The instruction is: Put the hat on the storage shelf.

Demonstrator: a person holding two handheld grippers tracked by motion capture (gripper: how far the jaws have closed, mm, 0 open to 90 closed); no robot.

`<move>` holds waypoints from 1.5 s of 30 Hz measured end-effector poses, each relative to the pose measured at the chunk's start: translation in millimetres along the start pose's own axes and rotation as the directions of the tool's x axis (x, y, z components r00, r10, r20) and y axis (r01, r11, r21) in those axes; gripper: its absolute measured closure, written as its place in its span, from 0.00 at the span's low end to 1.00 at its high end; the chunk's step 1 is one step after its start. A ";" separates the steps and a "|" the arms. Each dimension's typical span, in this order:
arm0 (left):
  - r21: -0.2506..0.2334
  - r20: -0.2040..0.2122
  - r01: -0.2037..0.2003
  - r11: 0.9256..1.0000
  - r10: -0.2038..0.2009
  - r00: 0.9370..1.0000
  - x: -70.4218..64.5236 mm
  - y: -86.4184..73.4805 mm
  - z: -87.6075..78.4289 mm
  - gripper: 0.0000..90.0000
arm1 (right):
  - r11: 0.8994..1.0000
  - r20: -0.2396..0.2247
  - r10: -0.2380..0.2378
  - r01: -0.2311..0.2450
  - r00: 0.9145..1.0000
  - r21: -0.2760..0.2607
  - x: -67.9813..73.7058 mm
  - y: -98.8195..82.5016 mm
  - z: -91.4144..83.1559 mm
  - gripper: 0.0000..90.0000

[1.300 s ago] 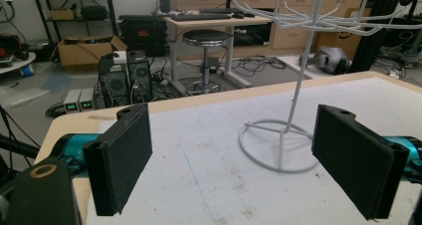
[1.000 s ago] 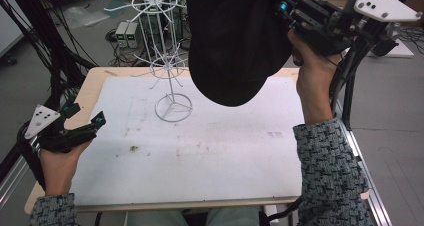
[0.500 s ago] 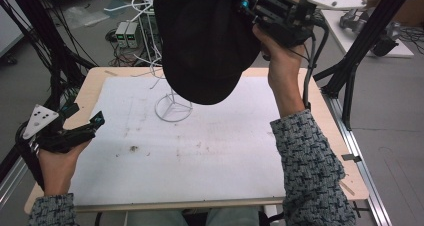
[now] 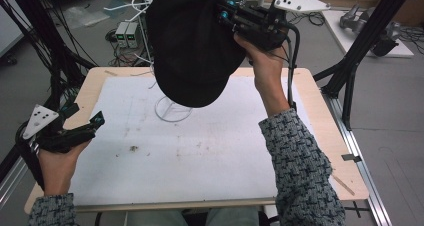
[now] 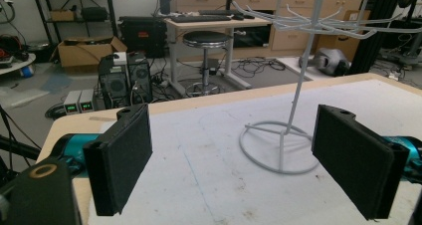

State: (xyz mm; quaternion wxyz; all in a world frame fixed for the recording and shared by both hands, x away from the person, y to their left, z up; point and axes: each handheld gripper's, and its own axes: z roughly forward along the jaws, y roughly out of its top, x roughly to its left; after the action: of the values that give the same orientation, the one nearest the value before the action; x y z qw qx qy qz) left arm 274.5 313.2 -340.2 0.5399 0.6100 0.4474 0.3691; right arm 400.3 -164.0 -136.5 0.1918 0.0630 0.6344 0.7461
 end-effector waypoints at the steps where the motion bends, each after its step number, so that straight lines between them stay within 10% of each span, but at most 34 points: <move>1: 0.000 0.001 0.001 1.000 -0.001 1.000 -0.2 0.1 -0.1 0.18 | 1.000 0.006 0.012 -0.013 1.000 0.008 -1.1 -2.8 1.2 0.92; 21: 0.005 0.004 -0.005 1.000 0.005 1.000 -1.8 -0.9 1.9 0.18 | 0.985 0.063 0.113 -0.120 0.992 0.122 -13.6 -51.4 3.1 0.86; 45: 0.005 0.014 -0.007 1.000 0.007 1.000 -5.3 0.1 5.2 0.18 | 0.971 0.140 0.079 -0.108 0.987 0.215 -8.7 -68.4 2.9 0.71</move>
State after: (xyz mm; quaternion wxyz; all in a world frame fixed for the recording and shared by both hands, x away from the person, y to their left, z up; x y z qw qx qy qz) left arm 277.6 306.5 -340.7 0.5404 0.6155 0.4423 0.3655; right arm 423.4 -156.2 -201.1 0.1891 0.1626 0.6962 0.6732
